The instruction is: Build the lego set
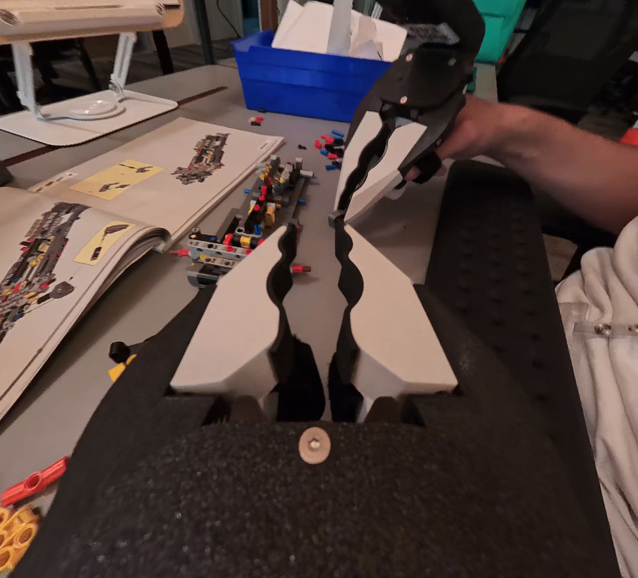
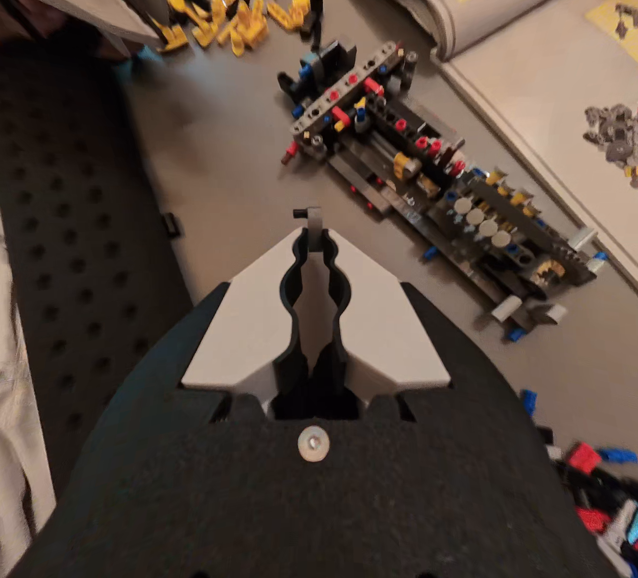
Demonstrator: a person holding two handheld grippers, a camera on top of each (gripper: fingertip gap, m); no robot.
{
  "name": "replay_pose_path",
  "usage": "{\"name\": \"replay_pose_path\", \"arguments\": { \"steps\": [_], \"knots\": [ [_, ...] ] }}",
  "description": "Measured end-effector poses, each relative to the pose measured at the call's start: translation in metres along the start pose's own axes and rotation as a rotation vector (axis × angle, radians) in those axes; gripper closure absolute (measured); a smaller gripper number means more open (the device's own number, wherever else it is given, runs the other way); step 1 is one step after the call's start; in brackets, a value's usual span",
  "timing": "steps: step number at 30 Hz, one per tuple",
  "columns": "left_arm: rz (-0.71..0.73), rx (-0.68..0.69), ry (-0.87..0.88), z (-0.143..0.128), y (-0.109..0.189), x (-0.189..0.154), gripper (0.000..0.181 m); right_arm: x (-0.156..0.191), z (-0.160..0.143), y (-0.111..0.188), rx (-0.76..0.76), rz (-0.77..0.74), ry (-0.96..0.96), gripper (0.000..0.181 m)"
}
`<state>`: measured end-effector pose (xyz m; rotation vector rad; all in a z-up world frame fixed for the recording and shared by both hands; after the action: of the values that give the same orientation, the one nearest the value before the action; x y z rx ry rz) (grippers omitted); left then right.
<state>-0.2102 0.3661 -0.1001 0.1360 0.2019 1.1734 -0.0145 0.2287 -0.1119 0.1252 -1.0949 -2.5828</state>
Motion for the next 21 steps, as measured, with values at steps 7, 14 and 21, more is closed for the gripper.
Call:
{"name": "replay_pose_path", "arguments": {
  "steps": [7,14,21],
  "knots": [
    [-0.013,0.095,-0.058,-0.005,-0.011,-0.007,0.161,0.011,-0.011,-0.008,0.107,-0.093,0.060,0.174],
    [-0.011,0.057,-0.037,-0.003,-0.006,-0.006,0.161,0.011,-0.014,-0.002,0.083,-0.084,0.018,0.161],
    [-0.012,0.067,-0.043,-0.003,-0.008,-0.007,0.161,0.044,0.002,0.015,-0.066,0.226,0.110,0.162]
  ]
}}
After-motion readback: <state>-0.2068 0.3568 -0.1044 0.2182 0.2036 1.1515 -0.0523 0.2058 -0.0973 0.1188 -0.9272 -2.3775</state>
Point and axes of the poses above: each gripper's, where its closed fingertips meet, y back along the fingers, z out of its top, x = y × z across the jaws, the point moved 10 cm from there along y, back along the fingers, and after that the axes turned 4 degrees about -z, right-handed, at the moved point
